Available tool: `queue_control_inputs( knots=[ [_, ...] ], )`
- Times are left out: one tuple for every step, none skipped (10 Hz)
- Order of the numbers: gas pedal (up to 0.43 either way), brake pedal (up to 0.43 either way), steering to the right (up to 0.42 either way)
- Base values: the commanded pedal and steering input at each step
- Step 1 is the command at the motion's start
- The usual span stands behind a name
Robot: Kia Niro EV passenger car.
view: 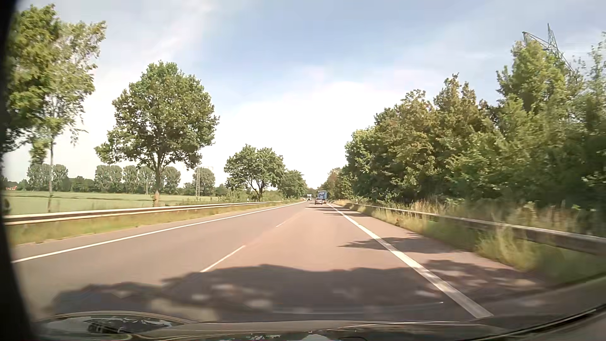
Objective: Follow the waypoints while adhering to traffic rules and regulations
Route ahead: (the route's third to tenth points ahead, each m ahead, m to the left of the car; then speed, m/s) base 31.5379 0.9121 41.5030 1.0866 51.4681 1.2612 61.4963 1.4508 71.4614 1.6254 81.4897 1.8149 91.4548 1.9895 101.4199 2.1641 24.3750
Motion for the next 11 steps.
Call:
queue_control_inputs(
  knots=[
    [0.24,0.0,-0.001],
    [0.24,0.0,-0.001],
    [0.24,0.0,-0.001],
    [0.24,0.0,-0.001],
    [0.24,0.0,-0.001],
    [0.24,0.0,-0.001],
    [0.24,0.0,-0.001],
    [0.24,0.0,-0.001],
    [0.24,0.0,-0.001],
    [0.24,0.0,-0.001],
    [0.24,0.0,-0.001]
  ],
)
